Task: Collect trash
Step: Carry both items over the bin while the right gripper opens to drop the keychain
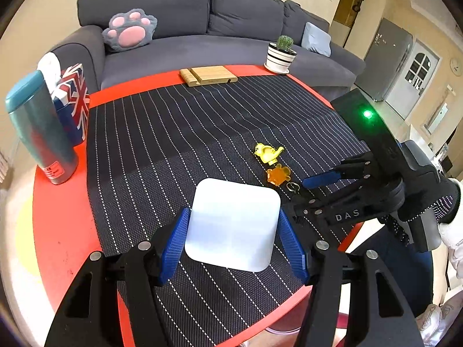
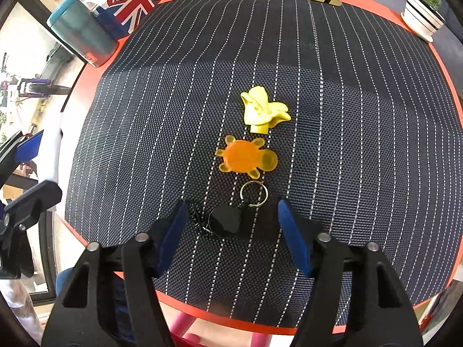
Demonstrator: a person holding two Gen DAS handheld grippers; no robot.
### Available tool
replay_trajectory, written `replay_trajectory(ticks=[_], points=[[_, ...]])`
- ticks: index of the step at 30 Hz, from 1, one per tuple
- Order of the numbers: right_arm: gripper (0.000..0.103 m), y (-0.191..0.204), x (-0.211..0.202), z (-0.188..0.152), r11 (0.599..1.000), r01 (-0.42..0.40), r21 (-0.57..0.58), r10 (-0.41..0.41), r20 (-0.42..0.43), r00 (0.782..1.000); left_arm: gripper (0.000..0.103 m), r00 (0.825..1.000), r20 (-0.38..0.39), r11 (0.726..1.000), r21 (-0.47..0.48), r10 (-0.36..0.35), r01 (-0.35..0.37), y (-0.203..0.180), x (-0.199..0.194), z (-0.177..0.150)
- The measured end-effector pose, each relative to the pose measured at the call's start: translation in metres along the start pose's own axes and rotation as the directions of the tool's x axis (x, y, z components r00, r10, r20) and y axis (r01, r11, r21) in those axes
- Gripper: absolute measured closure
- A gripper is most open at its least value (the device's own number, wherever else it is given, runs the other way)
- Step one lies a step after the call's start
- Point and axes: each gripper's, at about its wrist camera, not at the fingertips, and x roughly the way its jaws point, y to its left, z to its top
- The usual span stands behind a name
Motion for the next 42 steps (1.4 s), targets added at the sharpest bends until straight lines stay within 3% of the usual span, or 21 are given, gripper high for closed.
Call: replay_trajectory(ticks=[3,6,8,10,16,26,35,42], points=[[0.045,0.008,0.004,-0.001,1.000,0.021,-0.023,-0.021,-0.006,1.000,0.043,1.000,0.004,1.000,-0.002,0.002,-0.002,0.000,-0.002,-0.002],[0.055,0.015,0.006,-0.001,0.998,0.048,-0.046,-0.048,-0.005,0.999,0.043,1.000,0.008,1.000,-0.004,0.004,-0.004,0.002,-0.005,-0.003],[0.070,0.017,0.006,0.000,0.998,0.041,-0.047,-0.041,-0.002,0.999,0.043,1.000,0.010,1.000,-0.007,0.004,-0.004,0.002,-0.006,-0.004],[0.078,0.019,0.005,0.000,0.997,0.048,-0.057,-0.048,0.004,0.999,0.043,1.000,0.010,1.000,-0.014,0.009,-0.009,0.002,-0.008,-0.005],[0.078,0.015,-0.001,-0.002,0.998,0.030,-0.062,-0.027,0.037,0.999,0.043,1.000,0.013,0.999,-0.023,0.029,-0.028,-0.006,-0.011,-0.009],[0.078,-0.006,-0.047,-0.028,0.997,-0.027,-0.071,0.036,0.130,0.991,0.043,0.998,0.038,0.998,-0.042,0.051,-0.050,-0.037,-0.019,-0.012],[0.078,-0.011,-0.087,-0.058,0.993,-0.054,-0.105,0.075,0.212,0.974,0.043,0.996,0.068,0.997,-0.056,0.057,-0.053,-0.072,-0.035,-0.019],[0.078,-0.015,-0.122,-0.101,0.986,-0.070,-0.152,0.110,0.274,0.955,0.043,0.994,0.091,0.997,-0.052,0.065,-0.061,-0.098,-0.048,-0.028]])
